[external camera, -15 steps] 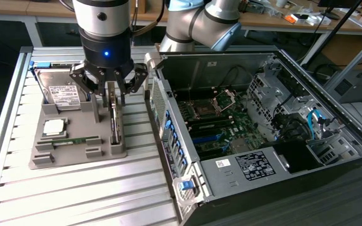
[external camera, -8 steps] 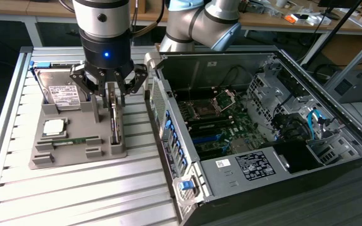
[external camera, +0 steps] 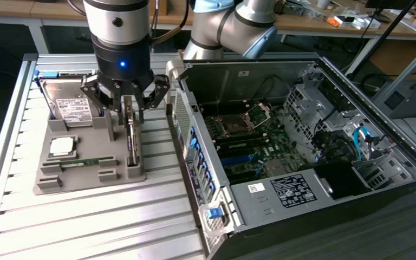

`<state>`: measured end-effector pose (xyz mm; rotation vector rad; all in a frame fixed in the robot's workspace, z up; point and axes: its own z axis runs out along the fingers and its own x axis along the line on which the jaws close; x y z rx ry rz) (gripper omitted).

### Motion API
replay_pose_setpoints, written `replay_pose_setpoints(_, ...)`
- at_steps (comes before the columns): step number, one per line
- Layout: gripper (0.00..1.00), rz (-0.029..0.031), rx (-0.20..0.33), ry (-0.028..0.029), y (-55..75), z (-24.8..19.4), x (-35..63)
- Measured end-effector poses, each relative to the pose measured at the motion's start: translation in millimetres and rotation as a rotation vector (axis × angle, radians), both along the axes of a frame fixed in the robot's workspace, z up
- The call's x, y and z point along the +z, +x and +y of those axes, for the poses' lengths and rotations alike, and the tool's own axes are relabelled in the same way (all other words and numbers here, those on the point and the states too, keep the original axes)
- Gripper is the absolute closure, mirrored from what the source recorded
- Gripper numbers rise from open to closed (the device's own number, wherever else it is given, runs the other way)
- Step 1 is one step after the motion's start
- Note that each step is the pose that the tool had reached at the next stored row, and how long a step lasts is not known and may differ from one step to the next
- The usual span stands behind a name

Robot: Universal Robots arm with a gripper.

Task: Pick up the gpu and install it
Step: 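Pick up the gpu and move the gpu toward the slot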

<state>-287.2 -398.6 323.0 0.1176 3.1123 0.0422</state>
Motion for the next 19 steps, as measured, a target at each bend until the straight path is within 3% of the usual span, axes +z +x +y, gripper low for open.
replay_pose_setpoints(8, 0.58, -0.0002, 0.0, 0.0001, -0.1, 0.9, -2.6)
replay_pose_setpoints(19, 0.58, -0.0001, 0.0, 0.0, -0.1, 5.7, -4.6)
